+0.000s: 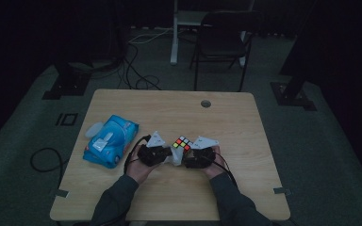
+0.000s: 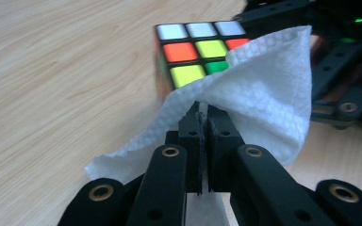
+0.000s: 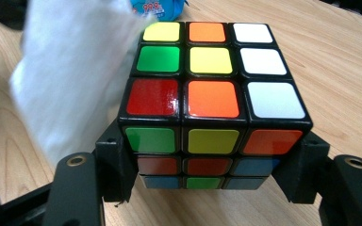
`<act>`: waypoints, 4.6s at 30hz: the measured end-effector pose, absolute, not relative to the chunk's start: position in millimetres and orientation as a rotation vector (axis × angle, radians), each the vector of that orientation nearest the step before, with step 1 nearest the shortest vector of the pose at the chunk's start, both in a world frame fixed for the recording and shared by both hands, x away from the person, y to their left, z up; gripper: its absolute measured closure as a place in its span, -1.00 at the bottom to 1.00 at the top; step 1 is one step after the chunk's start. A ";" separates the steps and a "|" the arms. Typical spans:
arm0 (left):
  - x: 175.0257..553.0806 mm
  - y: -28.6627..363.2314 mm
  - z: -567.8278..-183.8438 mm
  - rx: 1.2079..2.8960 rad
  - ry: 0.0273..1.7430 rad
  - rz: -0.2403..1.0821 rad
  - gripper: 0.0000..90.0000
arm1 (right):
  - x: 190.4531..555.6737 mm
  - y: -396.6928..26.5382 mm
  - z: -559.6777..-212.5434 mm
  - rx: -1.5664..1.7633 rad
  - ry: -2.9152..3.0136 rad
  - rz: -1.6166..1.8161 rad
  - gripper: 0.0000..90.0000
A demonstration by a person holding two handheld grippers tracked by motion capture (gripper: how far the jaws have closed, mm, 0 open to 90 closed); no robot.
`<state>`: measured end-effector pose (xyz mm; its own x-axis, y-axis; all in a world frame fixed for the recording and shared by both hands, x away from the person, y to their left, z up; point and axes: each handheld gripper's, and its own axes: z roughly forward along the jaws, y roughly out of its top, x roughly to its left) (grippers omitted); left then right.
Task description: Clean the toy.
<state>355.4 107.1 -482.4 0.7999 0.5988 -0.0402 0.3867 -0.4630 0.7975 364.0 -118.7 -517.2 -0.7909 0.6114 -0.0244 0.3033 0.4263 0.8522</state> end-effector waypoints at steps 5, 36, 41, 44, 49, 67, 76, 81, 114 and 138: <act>363.9 118.1 -484.0 2.095 0.780 0.323 0.94 | 363.8 -118.9 -518.1 0.785 2.360 1.296 -0.24; 382.7 128.3 -477.7 1.984 0.842 0.303 0.95 | 355.9 -102.9 -525.8 0.698 2.432 1.269 -0.24; 383.0 126.2 -472.5 1.974 0.831 0.298 0.94 | 355.6 -102.0 -526.3 0.694 2.438 1.267 -0.24; 383.5 122.0 -474.6 1.982 0.826 0.283 0.94 | 354.8 -100.8 -526.1 0.689 2.440 1.272 -0.24; 384.3 115.1 -480.4 2.001 0.819 0.262 0.94 | 354.4 -100.7 -525.3 0.679 2.437 1.277 -0.24; 383.8 110.3 -490.5 2.065 0.825 0.254 0.94 | 355.5 -107.7 -519.6 0.689 2.394 1.319 -0.24; 383.3 110.1 -485.0 2.033 0.819 0.258 0.94 | 355.2 -108.3 -519.6 0.672 2.408 1.328 -0.24; 383.2 111.3 -483.1 2.012 0.818 0.259 0.94 | 354.2 -104.8 -521.2 0.650 2.427 1.317 -0.24; 386.2 108.8 -505.2 2.077 0.835 0.205 0.95 | 358.6 -119.1 -510.8 0.710 2.373 1.411 -0.24; 394.8 114.7 -486.4 2.048 0.801 0.182 0.95 | 351.8 -104.2 -519.5 0.617 2.437 1.362 -0.24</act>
<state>394.8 114.7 -486.4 0.7790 0.6035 -0.1702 0.4710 -0.3840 0.7941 351.8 -104.2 -519.5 -0.8693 0.4931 -0.0359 0.2277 0.4638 0.8562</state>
